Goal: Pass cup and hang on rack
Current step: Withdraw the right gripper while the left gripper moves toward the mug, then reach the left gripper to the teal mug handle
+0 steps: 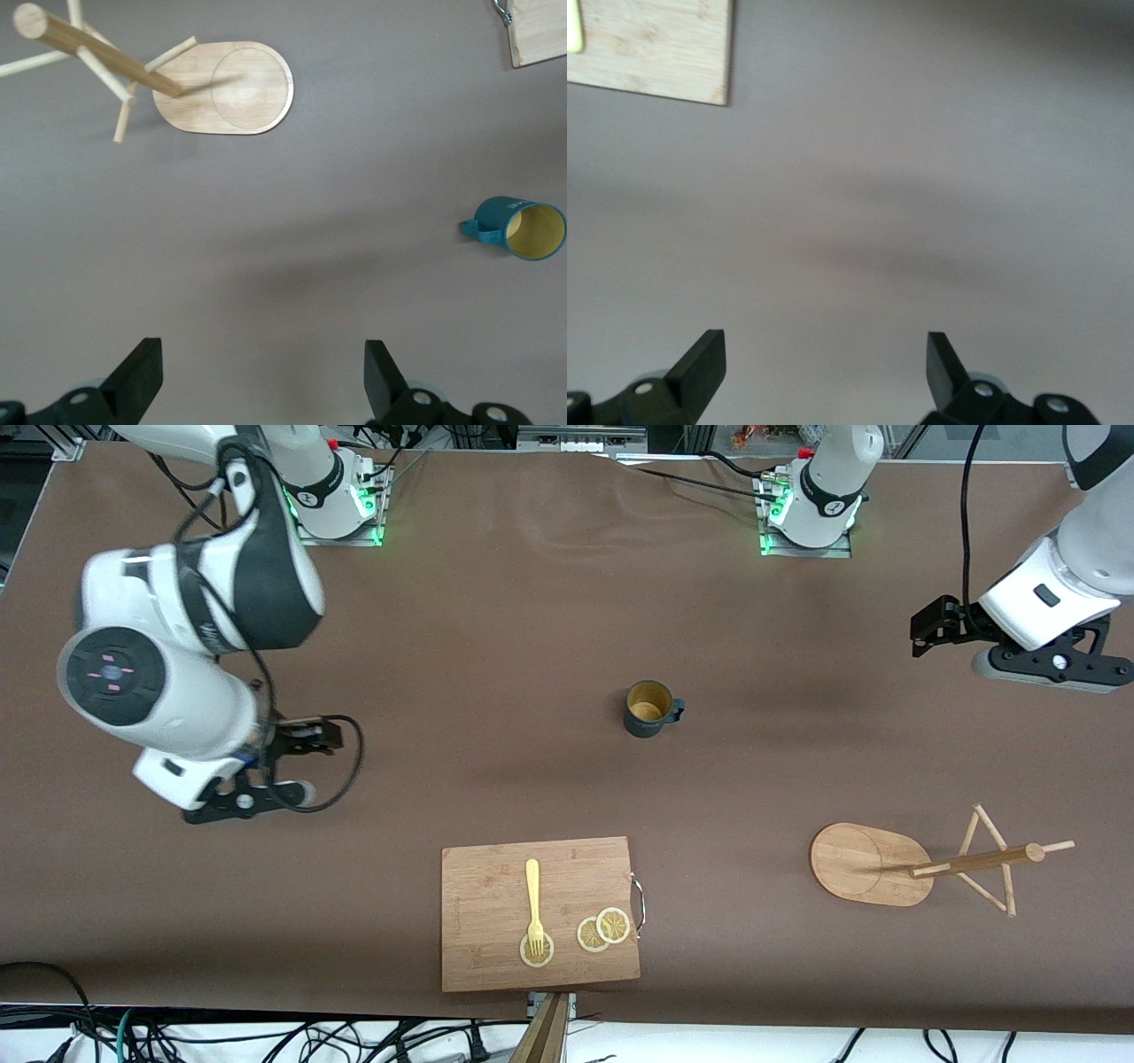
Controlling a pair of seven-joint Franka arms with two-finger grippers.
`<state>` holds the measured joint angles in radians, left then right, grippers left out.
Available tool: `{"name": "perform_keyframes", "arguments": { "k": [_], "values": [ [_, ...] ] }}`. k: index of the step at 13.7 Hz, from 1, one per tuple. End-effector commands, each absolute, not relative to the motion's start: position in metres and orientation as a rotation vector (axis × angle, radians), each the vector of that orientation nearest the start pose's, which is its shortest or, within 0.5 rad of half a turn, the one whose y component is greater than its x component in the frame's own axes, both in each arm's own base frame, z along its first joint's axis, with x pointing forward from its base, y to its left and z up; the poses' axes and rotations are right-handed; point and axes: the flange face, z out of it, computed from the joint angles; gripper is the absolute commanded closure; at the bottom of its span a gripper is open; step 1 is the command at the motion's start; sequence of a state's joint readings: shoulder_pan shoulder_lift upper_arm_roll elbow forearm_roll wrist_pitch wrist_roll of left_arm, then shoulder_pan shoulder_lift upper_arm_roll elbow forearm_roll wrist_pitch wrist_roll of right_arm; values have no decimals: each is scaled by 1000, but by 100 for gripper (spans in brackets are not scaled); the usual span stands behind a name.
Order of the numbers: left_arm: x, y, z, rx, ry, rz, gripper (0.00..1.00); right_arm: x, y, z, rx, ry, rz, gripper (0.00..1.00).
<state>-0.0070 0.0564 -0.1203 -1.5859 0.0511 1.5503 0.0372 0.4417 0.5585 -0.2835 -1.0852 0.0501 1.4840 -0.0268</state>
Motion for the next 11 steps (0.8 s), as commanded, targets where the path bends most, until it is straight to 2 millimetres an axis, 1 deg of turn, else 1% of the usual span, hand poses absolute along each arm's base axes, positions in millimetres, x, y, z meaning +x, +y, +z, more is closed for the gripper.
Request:
{"name": "perform_keyframes", "arguments": {
  "k": [1,2,3,4,5,6,7,8,9,10,11],
  "values": [
    [590,-81,578,-3100,286,142,0,664,117,535,-3220,-316,226,0],
    [591,-86,572,-3098,300,158,0,662,87,547,-3214,-249,211,0],
    [600,-92,541,-3098,325,252,0,657,62,550,-3198,-192,212,0],
    [602,-93,526,-3091,332,324,0,649,41,555,-3185,-151,217,0],
    [605,-95,515,-3089,334,358,0,640,30,563,-3170,-125,221,0],
    [606,-96,510,-3087,344,374,0,631,19,571,-3158,-106,216,0],
    [605,-97,508,-3089,349,387,0,623,13,576,-3148,-105,218,0],
    [604,-101,502,-3135,384,417,0,614,5,581,-3153,-104,221,0],
    [602,-102,496,-3213,461,456,0,606,-4,588,-3182,-99,211,0],
    [599,-104,481,-3260,600,502,0,598,-21,599,-3192,-61,185,0],
    [601,-98,471,-3293,738,514,0,592,-29,613,-3206,-44,141,0]
  ]
}}
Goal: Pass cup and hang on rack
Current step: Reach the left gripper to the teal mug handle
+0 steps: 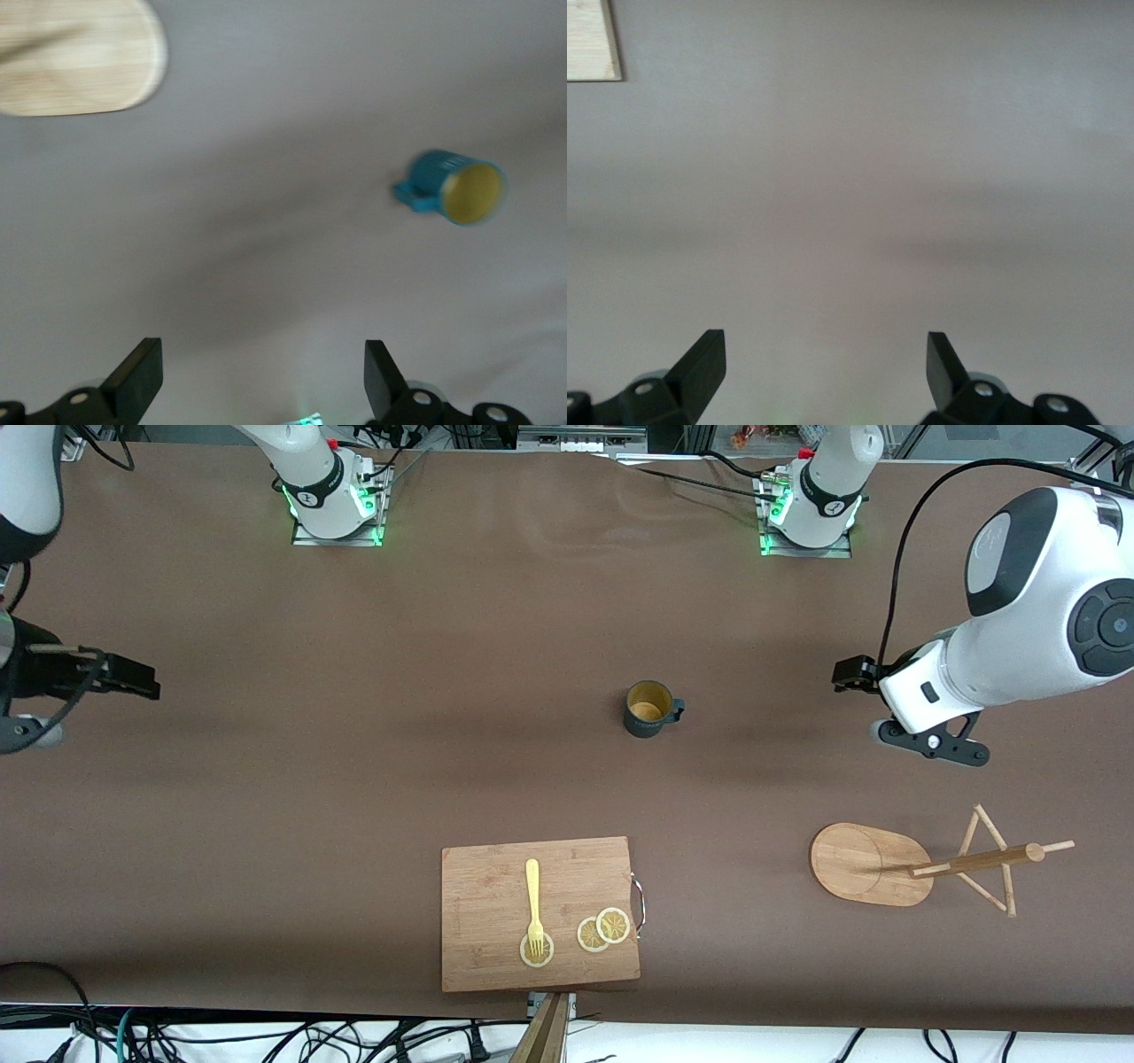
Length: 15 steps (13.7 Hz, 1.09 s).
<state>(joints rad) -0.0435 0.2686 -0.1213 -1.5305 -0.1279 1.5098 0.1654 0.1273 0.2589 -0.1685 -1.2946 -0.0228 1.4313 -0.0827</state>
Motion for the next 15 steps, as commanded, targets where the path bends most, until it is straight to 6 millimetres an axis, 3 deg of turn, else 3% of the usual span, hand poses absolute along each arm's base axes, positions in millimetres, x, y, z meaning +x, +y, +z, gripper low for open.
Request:
{"name": "perform_keyframes", "arguments": {
  "k": [1,3,6,8,10,12,15],
  "values": [
    [605,-94,453,-3316,889,542,0,587,-33,624,-3216,-35,108,0],
    [598,-101,423,-3365,1155,570,0,576,-39,642,-3210,-24,66,0],
    [582,-112,374,-3460,1498,377,0,558,-47,647,-3201,4,73,0],
    [572,-123,351,-3461,1618,140,0,560,-45,637,-3199,-16,108,0],
    [563,-151,324,-3417,1805,-225,0,563,-44,636,-3197,-118,111,0],
    [553,-172,306,-3270,1996,-522,0,565,-47,632,-3191,-98,124,0],
    [523,-176,269,-3111,2215,-821,0,557,-47,637,-3188,-83,119,0]
  ]
}}
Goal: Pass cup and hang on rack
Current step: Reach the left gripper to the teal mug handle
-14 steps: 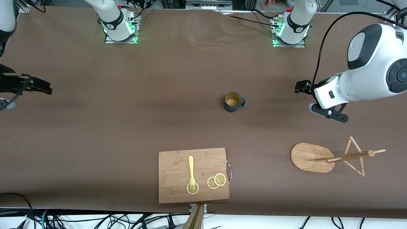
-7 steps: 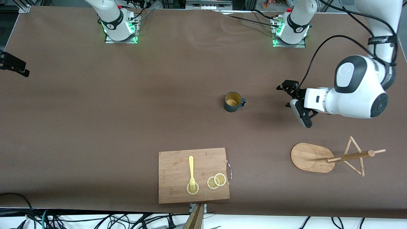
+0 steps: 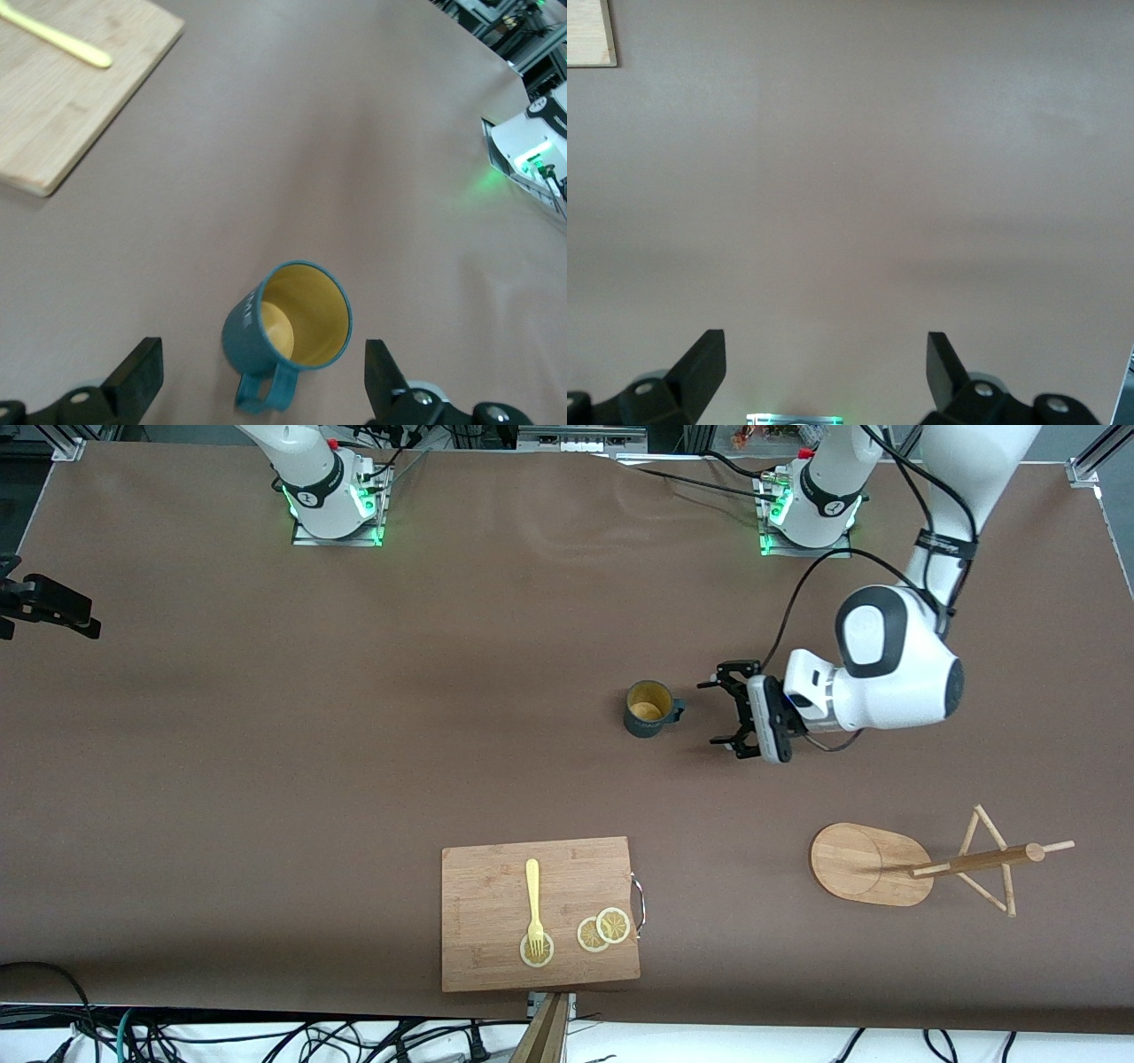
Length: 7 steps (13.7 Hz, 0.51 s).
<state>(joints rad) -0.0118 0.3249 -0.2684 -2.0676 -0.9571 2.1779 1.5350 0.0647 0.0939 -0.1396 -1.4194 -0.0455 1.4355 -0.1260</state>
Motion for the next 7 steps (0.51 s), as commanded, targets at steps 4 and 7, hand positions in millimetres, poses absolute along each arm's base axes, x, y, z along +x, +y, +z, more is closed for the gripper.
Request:
{"name": "perform_keyframes", "arguments": {
  "k": [4,7],
  "values": [
    [492,-173,217,1714,-1419,719,0,548,-46,634,-3186,-10,133,0],
    [484,-171,166,1651,-1412,850,0,537,-48,634,-3181,-5,140,0]
  ]
}}
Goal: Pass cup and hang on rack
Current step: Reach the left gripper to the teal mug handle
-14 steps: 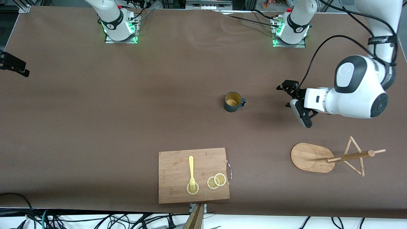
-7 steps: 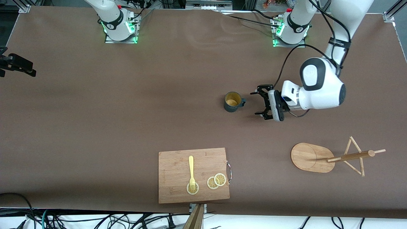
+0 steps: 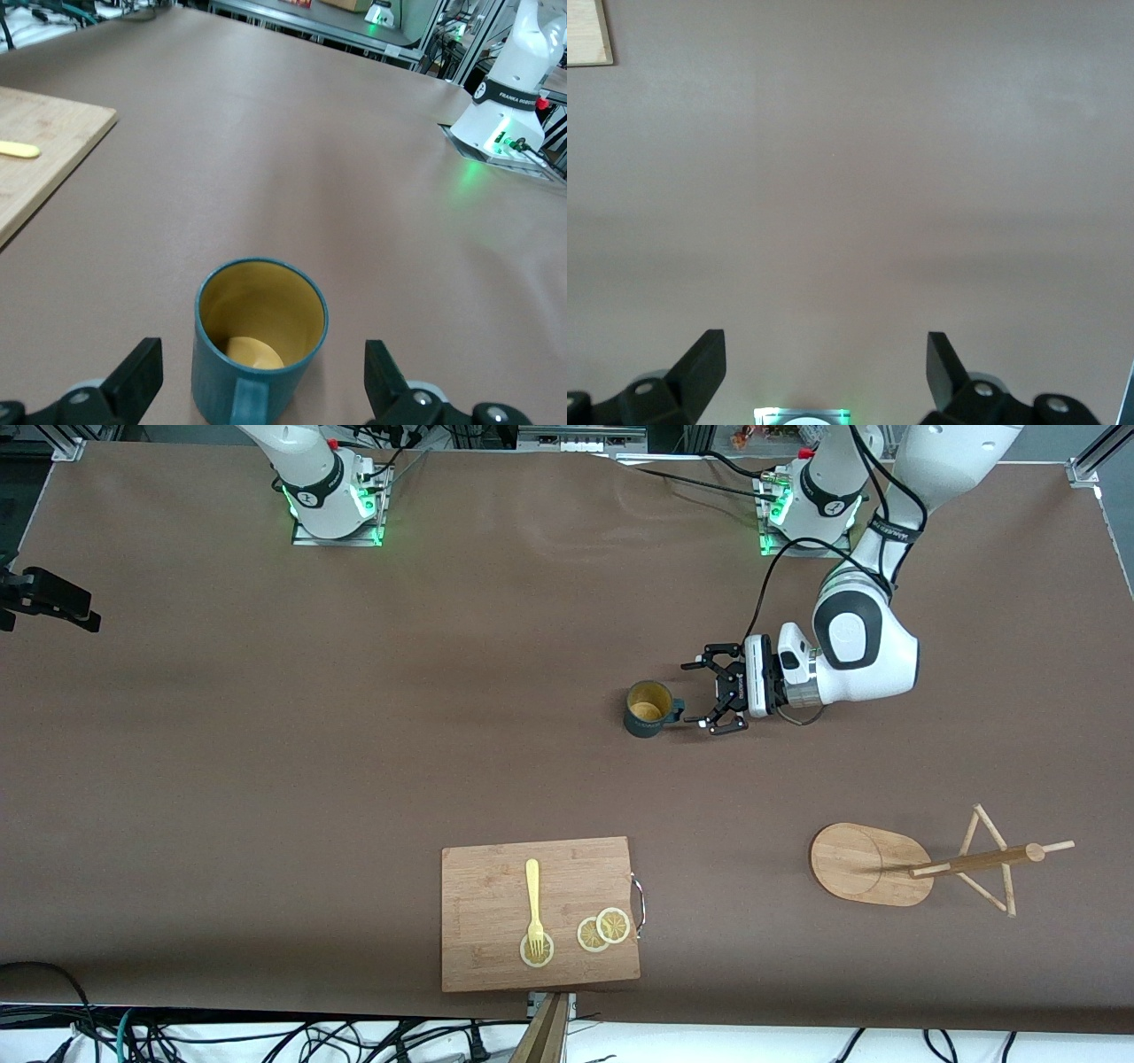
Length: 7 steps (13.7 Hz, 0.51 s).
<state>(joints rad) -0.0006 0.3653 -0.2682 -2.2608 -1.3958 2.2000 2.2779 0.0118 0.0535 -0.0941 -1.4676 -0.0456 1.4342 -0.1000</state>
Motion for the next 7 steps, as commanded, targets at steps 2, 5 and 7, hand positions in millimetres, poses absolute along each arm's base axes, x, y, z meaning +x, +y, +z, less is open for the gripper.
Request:
{"name": "perform_keyframes", "arguments": {
  "k": [2,5,7],
  "values": [
    [479,-169,137,1628,-1394,944,0,537,-46,635,-3181,-3,140,0],
    [475,-160,118,1618,-1380,967,0,538,-48,633,-3177,-1,144,0],
    [480,-161,102,1551,-1375,1017,25,539,-50,633,-3176,18,144,0]
  ]
}}
